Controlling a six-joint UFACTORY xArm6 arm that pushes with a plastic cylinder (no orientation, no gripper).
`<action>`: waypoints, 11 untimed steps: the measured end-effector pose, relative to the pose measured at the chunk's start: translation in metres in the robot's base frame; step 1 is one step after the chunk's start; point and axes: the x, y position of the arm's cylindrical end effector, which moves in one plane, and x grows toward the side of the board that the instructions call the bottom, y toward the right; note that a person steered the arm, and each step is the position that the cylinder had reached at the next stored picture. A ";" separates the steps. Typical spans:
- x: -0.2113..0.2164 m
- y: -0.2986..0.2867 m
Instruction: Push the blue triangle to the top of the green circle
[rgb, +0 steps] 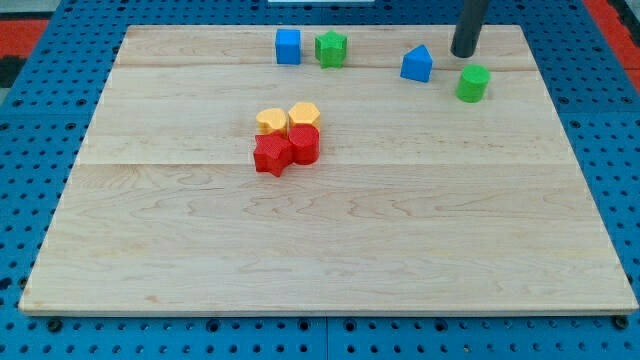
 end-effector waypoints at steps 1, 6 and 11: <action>0.059 -0.012; -0.012 -0.077; 0.038 -0.013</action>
